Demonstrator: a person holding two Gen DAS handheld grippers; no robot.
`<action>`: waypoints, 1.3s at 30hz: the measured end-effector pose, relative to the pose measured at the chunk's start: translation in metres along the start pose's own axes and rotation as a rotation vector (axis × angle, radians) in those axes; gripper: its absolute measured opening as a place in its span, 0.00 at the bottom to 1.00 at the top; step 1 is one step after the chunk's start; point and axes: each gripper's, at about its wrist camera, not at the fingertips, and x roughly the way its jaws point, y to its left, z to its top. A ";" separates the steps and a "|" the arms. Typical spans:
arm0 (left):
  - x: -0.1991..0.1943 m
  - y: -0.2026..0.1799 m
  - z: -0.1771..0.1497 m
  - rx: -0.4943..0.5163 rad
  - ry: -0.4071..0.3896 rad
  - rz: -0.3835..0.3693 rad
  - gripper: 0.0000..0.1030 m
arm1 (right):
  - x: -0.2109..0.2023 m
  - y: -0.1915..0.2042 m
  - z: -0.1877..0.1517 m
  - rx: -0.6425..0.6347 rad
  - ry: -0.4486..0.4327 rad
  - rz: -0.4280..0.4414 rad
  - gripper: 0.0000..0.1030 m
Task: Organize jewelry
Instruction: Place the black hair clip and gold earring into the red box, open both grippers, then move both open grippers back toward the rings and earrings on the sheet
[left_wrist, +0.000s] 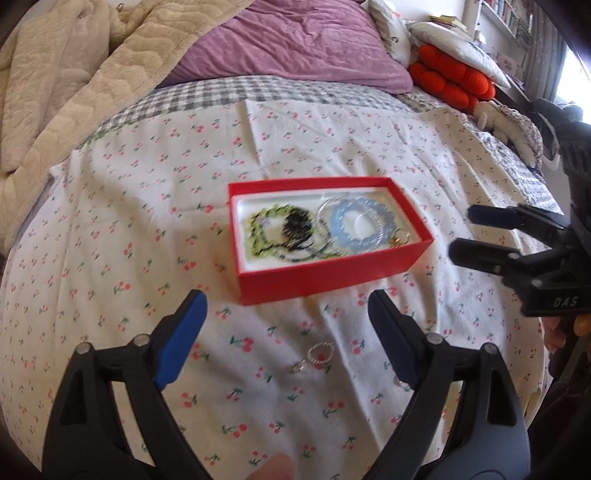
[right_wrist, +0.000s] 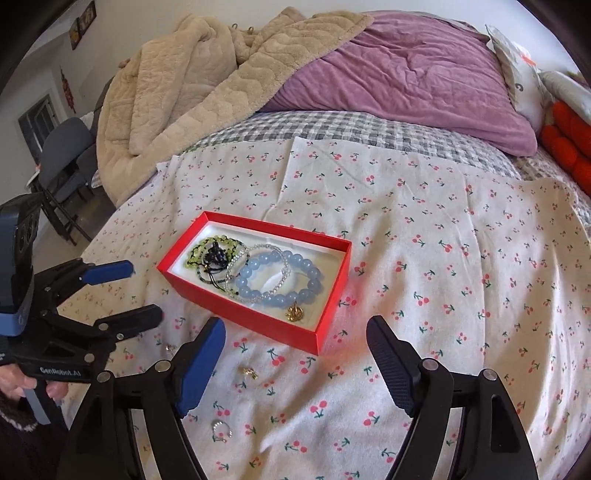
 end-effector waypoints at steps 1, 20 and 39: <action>0.000 0.002 -0.003 -0.005 0.005 0.002 0.96 | -0.001 0.000 -0.002 -0.005 0.001 -0.005 0.83; 0.005 0.036 -0.057 -0.027 0.064 -0.004 0.99 | 0.009 0.007 -0.055 -0.121 0.089 -0.017 0.88; 0.029 0.016 -0.079 0.153 0.067 0.053 0.99 | 0.054 0.023 -0.101 -0.238 0.189 -0.029 1.00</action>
